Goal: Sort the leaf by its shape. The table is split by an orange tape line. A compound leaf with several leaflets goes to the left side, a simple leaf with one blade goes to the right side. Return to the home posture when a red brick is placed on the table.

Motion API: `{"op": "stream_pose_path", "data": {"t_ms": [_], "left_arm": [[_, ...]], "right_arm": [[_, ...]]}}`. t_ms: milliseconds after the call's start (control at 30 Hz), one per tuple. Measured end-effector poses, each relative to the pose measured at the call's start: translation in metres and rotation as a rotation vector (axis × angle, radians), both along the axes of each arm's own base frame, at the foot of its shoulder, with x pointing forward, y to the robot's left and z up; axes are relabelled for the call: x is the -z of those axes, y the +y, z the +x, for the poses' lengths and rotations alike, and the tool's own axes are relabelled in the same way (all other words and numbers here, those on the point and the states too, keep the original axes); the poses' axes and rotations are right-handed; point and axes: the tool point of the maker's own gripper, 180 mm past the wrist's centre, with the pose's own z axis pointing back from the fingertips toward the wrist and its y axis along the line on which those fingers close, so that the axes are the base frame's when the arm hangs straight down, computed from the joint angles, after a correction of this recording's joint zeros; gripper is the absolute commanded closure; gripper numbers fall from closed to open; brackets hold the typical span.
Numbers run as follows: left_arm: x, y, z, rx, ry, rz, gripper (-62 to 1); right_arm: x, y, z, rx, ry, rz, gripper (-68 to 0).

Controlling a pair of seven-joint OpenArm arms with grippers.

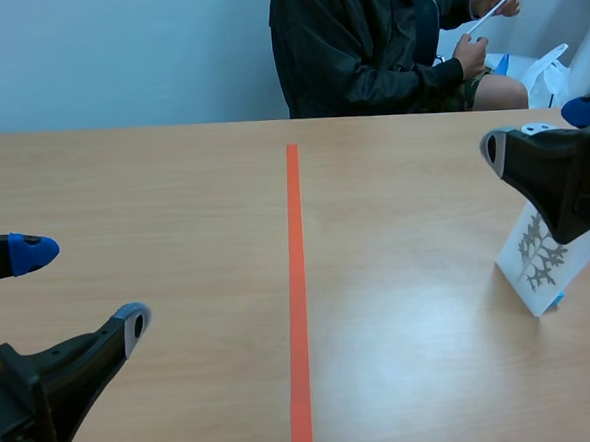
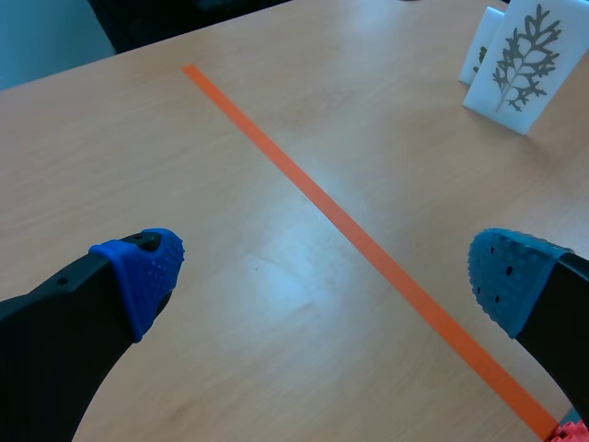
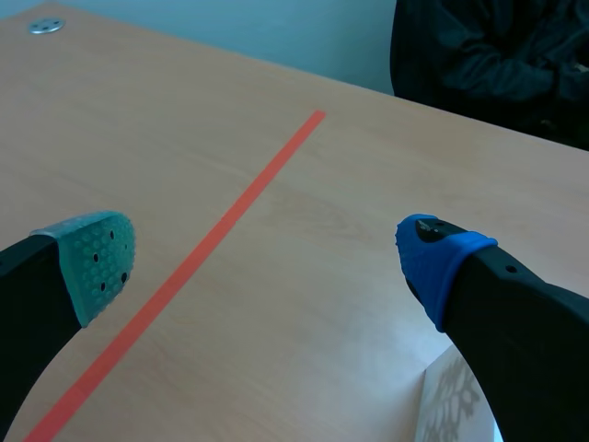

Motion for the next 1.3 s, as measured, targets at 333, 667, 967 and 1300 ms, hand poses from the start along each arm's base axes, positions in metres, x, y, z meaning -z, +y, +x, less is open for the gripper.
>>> {"op": "stream_pose_path", "data": {"t_ms": [333, 667, 967, 1300], "left_arm": [[0.000, 0.000, 0.000, 0.000, 0.000, 0.000, -62.3], [0.000, 0.000, 0.000, 0.000, 0.000, 0.000, -62.3], [0.000, 0.000, 0.000, -0.001, 0.000, 0.000, -62.3], [0.000, 0.000, 0.000, -0.001, 0.000, 0.000, -62.3]], "right_arm": [[0.037, 0.035, -0.009, -0.087, 0.157, -0.016, -57.8], [0.072, 0.069, -0.044, -0.159, 0.288, -0.031, -57.8], [0.060, 0.076, -0.058, -0.138, 0.246, -0.100, -57.8], [0.051, 0.062, -0.043, -0.033, 0.185, -0.092, -67.9]]}}
